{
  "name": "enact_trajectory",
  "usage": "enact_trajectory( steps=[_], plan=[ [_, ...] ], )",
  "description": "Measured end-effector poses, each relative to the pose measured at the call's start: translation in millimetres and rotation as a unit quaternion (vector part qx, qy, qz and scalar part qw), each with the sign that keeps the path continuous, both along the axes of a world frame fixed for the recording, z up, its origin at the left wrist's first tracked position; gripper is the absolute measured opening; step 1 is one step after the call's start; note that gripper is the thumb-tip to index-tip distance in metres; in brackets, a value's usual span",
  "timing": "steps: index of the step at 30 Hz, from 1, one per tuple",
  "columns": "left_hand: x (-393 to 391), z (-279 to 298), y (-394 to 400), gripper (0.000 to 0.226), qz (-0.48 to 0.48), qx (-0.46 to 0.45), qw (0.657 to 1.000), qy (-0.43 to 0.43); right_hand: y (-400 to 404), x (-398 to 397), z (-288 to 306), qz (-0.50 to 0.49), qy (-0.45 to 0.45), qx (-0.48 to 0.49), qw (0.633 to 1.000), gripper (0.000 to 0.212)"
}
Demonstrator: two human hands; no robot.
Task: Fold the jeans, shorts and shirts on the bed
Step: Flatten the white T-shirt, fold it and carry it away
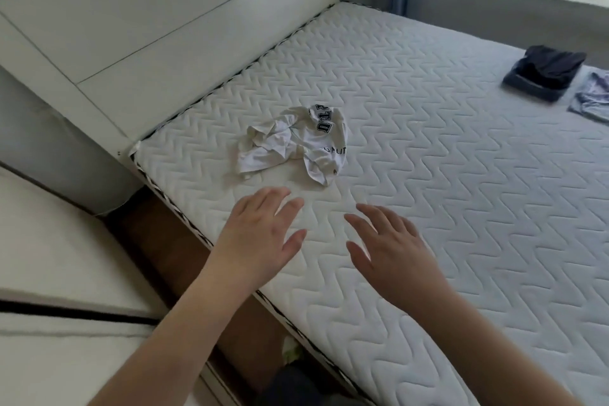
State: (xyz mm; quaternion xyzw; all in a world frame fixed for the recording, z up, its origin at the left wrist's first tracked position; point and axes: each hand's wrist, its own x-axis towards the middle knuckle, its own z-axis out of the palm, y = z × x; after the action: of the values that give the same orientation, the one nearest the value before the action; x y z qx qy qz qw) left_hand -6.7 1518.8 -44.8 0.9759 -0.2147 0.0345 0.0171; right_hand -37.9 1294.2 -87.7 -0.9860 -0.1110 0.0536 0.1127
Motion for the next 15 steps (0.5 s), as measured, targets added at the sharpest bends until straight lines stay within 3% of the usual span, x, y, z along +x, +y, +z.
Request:
enact_trajectory(
  steps=[7,15],
  plan=[
    [99.1,-1.9,33.4,0.044,-0.093,-0.021,0.995,0.023,42.1,41.7,9.5,-0.099,0.022,0.025,0.994,0.05],
    [122.1,-21.1,26.1,0.042,-0.145,-0.041,0.988,0.044,52.7,58.0,12.3,-0.155,0.007,0.022,0.988,0.052]
  ],
)
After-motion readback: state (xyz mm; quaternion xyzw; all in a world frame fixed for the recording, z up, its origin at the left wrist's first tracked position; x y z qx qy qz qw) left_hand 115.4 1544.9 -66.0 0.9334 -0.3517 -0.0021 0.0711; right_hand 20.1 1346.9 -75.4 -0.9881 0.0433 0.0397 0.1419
